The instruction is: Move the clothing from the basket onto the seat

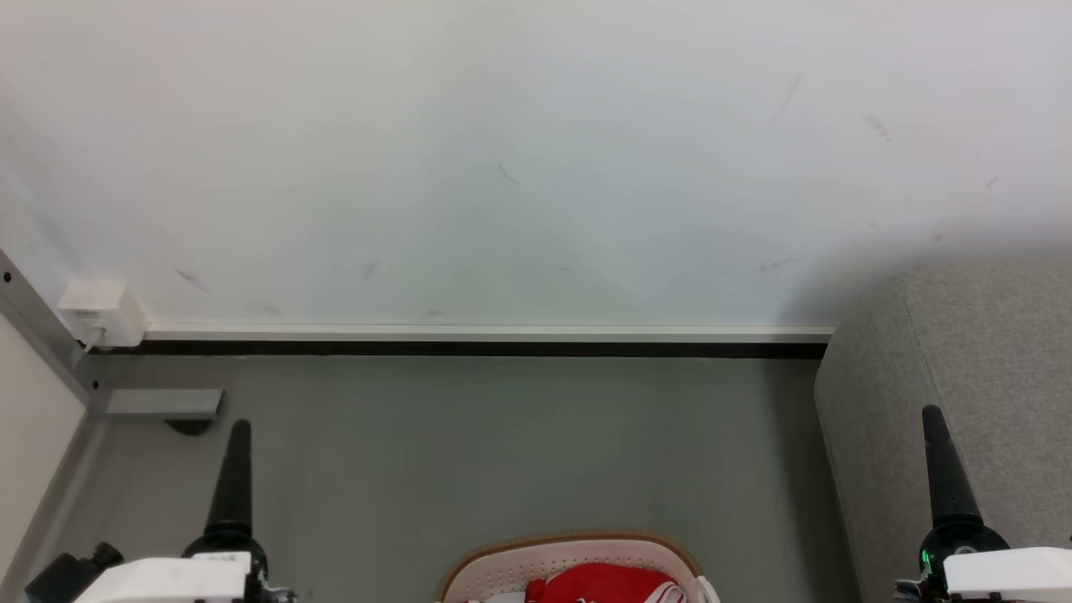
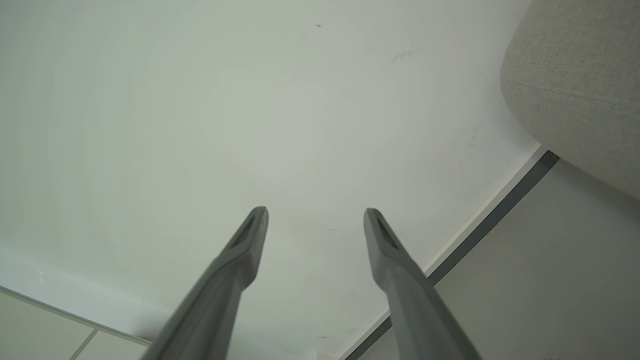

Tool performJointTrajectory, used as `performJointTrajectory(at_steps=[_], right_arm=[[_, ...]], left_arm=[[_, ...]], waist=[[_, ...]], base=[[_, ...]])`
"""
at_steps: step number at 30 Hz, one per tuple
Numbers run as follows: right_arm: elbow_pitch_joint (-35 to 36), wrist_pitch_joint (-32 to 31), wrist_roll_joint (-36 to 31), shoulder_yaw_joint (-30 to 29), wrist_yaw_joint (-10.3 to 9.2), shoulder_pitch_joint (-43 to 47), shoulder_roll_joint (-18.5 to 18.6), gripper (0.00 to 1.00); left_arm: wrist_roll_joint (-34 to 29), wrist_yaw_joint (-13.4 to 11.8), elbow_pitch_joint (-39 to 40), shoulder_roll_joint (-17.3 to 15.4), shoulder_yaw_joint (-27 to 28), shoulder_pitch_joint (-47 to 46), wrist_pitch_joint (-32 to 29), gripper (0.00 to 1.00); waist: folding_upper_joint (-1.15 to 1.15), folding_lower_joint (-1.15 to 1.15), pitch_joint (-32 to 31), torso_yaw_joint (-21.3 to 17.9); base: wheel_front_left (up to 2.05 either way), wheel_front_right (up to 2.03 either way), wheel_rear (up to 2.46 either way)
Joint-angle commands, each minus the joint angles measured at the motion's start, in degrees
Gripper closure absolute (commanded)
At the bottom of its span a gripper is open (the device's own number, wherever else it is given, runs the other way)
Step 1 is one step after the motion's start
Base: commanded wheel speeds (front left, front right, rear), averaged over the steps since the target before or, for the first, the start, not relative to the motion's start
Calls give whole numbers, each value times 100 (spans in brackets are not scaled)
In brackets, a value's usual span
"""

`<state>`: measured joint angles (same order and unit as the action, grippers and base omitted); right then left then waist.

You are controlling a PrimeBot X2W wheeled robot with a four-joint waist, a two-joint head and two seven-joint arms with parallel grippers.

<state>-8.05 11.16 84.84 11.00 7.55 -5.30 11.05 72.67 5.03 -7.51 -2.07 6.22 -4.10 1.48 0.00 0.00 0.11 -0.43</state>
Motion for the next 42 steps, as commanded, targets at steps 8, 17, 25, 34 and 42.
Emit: performJointTrajectory(at_steps=[8,17,25,34,42], right_arm=[[3,62,-1320,-85,-4,-143,-69,0],[-152,111,-2669,-179,-5,-172,-177,0],[-289,150,-3533,-232,-5,-207,-262,0],[-378,198,-4490,-319,-6,-237,-363,0],[-416,227,-5059,-350,-7,-241,-444,0]], left_arm=[[-1158,68,112,-61,-9,-26,206,0],[-2398,57,165,-68,73,6,378,0],[-3244,-30,177,-72,-5,31,509,0],[-4157,-104,98,-78,-72,61,661,0],[-4700,-133,5,-83,-73,69,787,0]], waist=[[0,0,-1,-31],[0,0,-4,-56],[0,0,-16,-68],[0,0,-33,-94],[0,0,-46,-119]], base=[[0,0,0],[0,0,0],[0,0,0],[0,0,0],[0,0,0]])
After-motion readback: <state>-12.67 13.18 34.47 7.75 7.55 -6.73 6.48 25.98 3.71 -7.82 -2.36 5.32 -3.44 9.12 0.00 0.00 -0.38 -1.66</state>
